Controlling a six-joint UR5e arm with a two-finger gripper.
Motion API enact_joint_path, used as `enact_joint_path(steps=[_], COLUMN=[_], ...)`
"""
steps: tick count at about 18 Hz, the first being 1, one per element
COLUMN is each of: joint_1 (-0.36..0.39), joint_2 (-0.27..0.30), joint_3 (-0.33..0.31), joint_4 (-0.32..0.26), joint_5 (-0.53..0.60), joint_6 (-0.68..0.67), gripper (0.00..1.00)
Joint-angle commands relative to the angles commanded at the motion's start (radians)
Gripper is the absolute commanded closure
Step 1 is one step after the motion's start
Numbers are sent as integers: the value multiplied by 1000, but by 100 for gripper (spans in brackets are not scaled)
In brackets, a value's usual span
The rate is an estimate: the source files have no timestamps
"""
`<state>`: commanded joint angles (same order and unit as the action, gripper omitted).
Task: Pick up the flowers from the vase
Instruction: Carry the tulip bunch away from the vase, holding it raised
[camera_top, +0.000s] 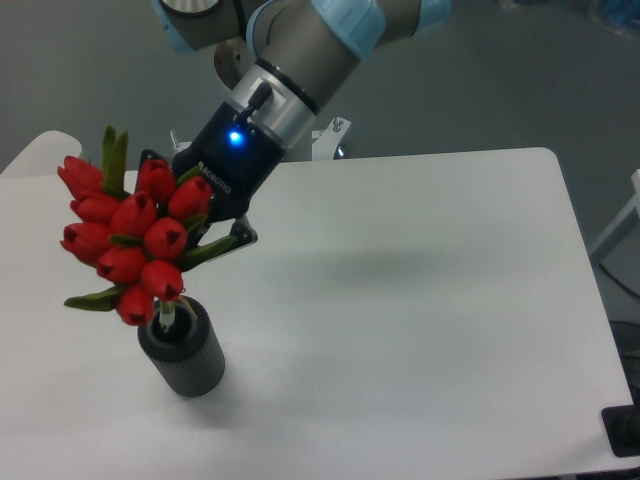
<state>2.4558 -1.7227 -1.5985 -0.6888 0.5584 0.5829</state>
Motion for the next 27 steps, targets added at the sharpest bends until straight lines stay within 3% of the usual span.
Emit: enact_joint_path(steps=[3, 8, 16, 27], joint_1=[49, 126, 268, 281], joint_2=[-9, -81, -164, -204], joint_3=[29, 78, 92, 81], joint_4=[0, 0, 0, -2], joint_5=[2, 3, 3, 12], joint_6=[15, 73, 212, 321], gripper=[67, 67, 67, 67])
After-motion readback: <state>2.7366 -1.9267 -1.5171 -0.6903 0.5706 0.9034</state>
